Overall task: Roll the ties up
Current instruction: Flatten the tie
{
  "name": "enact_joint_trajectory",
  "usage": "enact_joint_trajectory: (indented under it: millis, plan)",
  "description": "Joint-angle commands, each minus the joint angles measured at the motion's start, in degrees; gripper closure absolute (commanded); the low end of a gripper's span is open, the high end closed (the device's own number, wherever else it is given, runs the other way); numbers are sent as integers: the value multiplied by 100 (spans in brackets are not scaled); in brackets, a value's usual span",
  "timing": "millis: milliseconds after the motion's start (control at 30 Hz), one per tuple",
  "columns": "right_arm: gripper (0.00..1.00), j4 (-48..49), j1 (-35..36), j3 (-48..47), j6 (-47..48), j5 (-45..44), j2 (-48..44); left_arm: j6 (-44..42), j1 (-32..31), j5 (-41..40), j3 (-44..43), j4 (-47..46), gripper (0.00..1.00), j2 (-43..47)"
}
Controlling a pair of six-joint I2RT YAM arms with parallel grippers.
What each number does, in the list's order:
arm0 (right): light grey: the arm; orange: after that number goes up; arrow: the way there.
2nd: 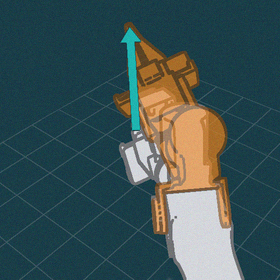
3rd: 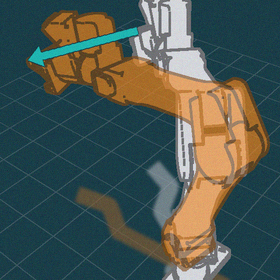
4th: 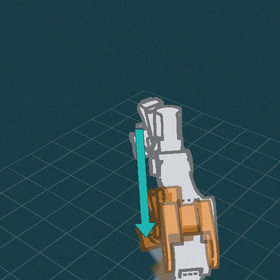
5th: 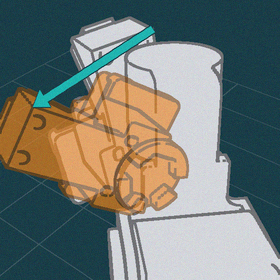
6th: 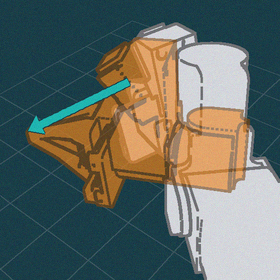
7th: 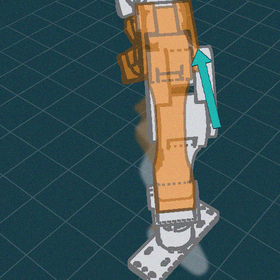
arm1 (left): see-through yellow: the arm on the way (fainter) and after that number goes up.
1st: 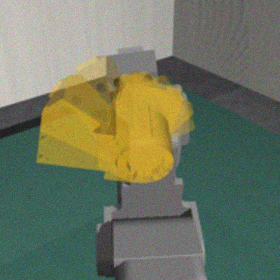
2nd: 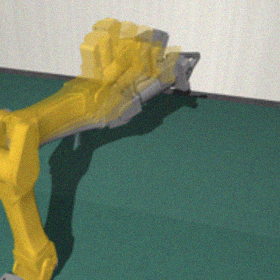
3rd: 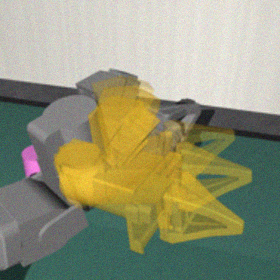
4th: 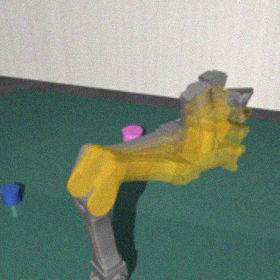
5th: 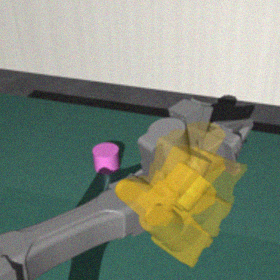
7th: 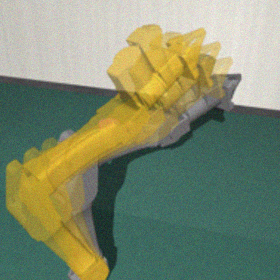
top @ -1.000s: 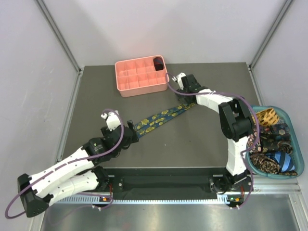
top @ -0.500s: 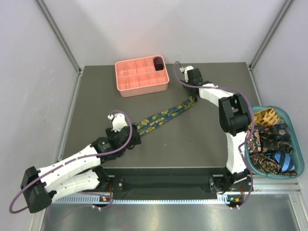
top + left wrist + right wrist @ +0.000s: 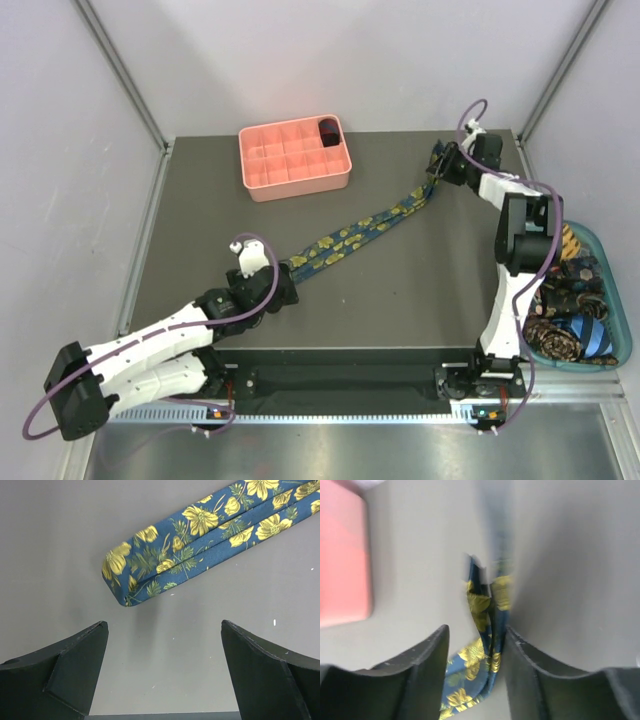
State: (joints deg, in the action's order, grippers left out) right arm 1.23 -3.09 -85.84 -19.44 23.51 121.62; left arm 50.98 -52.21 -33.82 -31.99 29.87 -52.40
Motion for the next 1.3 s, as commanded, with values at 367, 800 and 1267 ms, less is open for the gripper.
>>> enact_joint_trajectory:
  millis: [367, 800, 1267]
  plan:
    - [8, 70, -244, -83, -544, -978, -489, -404, 403, -2, -607, 160, 1, -7]
    - [16, -616, 880, 1341, 564, -2105, -2379, -1248, 2477, 2248, -607, -420, 2, -139]
    - [35, -668, 3910, 2389, 459, -1797, -2776, -1354, 2803, 2750, -335, -579, 18, -78]
